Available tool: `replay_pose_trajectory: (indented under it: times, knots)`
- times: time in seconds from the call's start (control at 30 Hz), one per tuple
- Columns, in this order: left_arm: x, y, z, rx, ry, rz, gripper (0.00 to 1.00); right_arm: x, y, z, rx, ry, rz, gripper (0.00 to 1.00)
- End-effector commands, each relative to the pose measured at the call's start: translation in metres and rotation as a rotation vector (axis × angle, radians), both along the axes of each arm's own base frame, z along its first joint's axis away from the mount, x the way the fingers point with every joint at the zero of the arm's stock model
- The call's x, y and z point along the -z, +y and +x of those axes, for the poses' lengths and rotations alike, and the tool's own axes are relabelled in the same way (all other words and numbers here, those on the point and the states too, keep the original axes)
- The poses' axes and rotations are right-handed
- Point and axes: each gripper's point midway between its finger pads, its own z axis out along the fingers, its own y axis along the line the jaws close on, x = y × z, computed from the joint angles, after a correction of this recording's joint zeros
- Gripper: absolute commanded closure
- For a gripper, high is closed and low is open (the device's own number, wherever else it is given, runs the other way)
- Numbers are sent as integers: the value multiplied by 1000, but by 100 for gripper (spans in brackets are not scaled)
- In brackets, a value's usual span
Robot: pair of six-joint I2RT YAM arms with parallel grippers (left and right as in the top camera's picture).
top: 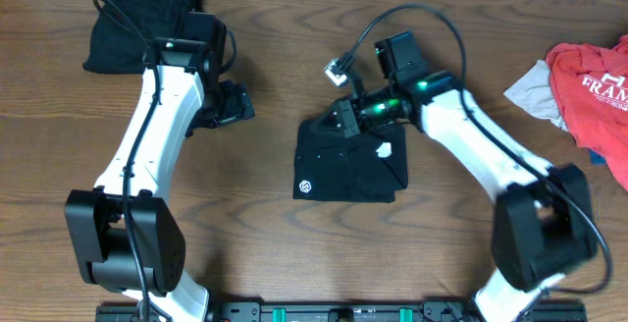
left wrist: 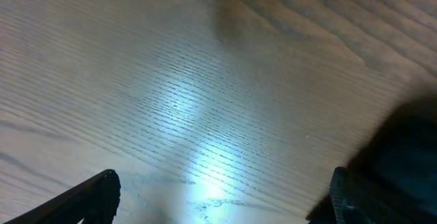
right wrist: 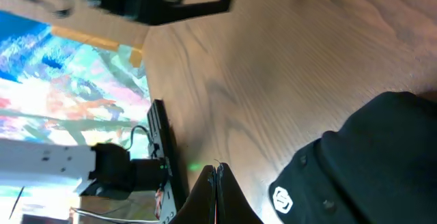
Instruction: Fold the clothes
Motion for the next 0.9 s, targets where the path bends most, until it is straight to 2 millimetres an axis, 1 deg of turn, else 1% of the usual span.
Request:
replay_pose_trajectory:
  times: [0.0, 0.07, 0.17, 0.3, 0.33, 0.4, 0.43, 0.5, 0.53, 0.6, 0.67, 0.73, 0.87]
  knots:
    - [-10, 2, 0, -9, -26, 2, 2, 15, 9, 1, -7, 80, 21, 99]
    - [-10, 2, 0, -9, -26, 2, 2, 29, 10, 4, -8, 97, 17, 99]
    - [-10, 2, 0, -9, -26, 2, 2, 51, 11, 2, -14, 165, 8, 99]
    - [-10, 2, 0, -9, -26, 2, 2, 87, 11, -3, -12, 287, -14, 99]
    - [-10, 2, 0, -9, -26, 2, 2, 98, 10, -4, 1, 318, -35, 98]
    - [-10, 2, 0, -9, -25, 3, 2, 125, 5, -3, 65, 412, -114, 99]
    - [-10, 2, 0, -10, -25, 2, 2, 135, 3, -3, 86, 439, -140, 99]
    - [-10, 2, 0, -9, -25, 3, 2, 149, 0, -2, 108, 455, -181, 99]
    - [-10, 2, 0, -9, -25, 2, 2, 151, -1, -2, 111, 454, -188, 99]
    - [-10, 2, 0, -9, -25, 2, 2, 148, 0, 0, 105, 434, -179, 99]
    - [-10, 2, 0, -9, -25, 2, 2, 136, 3, 4, 93, 392, -147, 99]
    - [-10, 2, 0, -9, -25, 3, 2, 118, 6, 10, 90, 329, -119, 99]
    - [-10, 2, 0, -9, -25, 3, 2, 67, 8, 21, 108, 204, -78, 99]
